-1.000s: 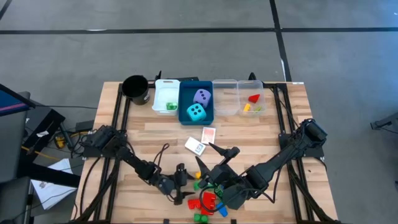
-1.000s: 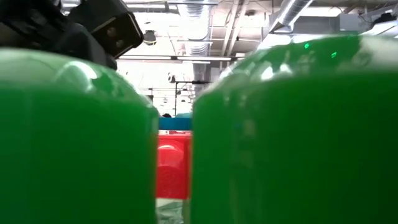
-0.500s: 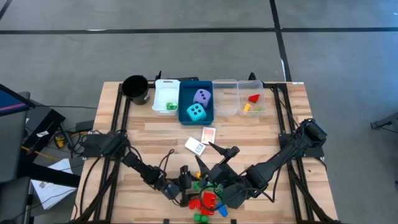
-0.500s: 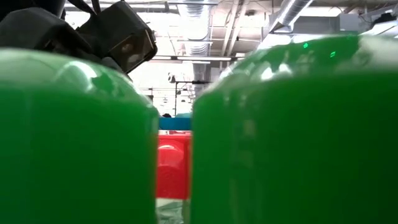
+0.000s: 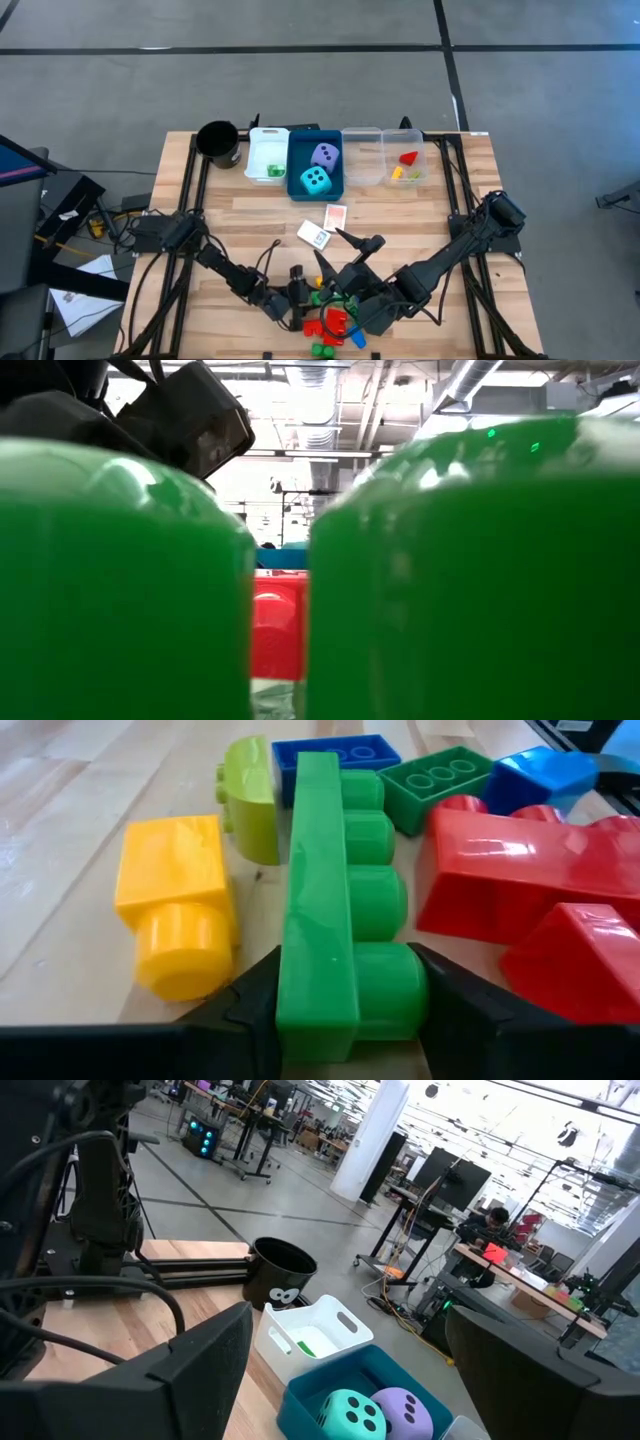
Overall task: Pick & Place Toys
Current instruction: Put the large green game piece into the white bin
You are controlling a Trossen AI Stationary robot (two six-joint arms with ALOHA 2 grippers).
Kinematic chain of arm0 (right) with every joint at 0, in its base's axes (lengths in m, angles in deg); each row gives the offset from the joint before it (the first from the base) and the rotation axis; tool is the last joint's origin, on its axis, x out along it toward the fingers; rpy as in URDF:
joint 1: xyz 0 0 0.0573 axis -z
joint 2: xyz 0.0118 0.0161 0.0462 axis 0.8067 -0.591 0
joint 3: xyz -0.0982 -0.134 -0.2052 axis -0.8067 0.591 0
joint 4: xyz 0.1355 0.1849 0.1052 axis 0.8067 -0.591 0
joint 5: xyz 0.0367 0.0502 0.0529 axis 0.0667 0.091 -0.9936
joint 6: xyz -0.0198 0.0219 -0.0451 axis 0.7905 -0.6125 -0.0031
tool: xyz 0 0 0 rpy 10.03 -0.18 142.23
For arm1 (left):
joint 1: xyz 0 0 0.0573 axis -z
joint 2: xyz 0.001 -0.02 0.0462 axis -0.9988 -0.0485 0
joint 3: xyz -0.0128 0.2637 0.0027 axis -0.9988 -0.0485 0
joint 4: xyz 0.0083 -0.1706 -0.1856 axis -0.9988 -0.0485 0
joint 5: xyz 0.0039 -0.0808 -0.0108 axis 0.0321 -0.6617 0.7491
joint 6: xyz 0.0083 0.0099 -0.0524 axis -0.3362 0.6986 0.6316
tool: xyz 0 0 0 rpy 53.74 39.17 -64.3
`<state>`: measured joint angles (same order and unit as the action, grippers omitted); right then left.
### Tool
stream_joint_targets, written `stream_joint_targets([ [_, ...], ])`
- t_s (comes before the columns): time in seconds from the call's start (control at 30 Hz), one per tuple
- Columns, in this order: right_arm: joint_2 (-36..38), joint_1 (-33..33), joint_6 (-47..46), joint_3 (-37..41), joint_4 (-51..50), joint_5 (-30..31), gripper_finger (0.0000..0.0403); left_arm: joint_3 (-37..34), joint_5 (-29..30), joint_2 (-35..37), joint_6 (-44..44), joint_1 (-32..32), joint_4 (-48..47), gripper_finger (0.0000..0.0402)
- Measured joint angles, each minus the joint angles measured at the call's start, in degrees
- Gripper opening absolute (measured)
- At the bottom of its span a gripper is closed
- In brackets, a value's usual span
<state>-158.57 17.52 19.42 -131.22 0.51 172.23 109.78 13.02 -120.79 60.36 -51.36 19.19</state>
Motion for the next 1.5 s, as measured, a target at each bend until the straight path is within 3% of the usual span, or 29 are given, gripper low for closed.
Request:
stream_joint_targets([
  [0.3, 0.0, 0.0, 0.0, 0.0, 0.0, 0.0, 0.0327, -0.4, -0.9, 6.0, -5.6, 0.3, -5.0, 0.0160],
  [0.47, 0.0, 0.0, 0.0, 0.0, -0.1, 0.0, 0.0327, -1.2, 5.9, 15.3, -9.9, 0.8, -13.5, 0.0160],
  [0.57, 0.0, 0.0, 0.0, 0.0, 0.0, 0.0, 0.0327, -3.2, 14.8, 21.1, -12.2, 1.6, -16.5, 0.0160],
  [0.87, 0.0, 0.0, 0.0, 0.0, 0.0, 0.0, 0.0327, -15.2, 50.5, 38.0, -12.8, 2.7, -17.5, 0.0160],
  [1.0, 0.0, 0.0, 0.0, 0.0, 0.0, 0.0, 0.0327, -21.3, 59.1, 45.2, -12.8, 0.6, -17.4, 0.0160],
  [1.23, 0.0, 0.4, -1.4, 0.0, 0.0, -1.6, 0.0327, -29.4, 57.6, 58.3, -15.2, -11.8, -17.5, 0.0160],
  [1.5, 0.0, 2.2, -3.1, 0.0, -0.2, -6.5, 0.0327, -31.4, 37.6, 66.6, -19.6, -33.2, -17.3, 0.0160],
])
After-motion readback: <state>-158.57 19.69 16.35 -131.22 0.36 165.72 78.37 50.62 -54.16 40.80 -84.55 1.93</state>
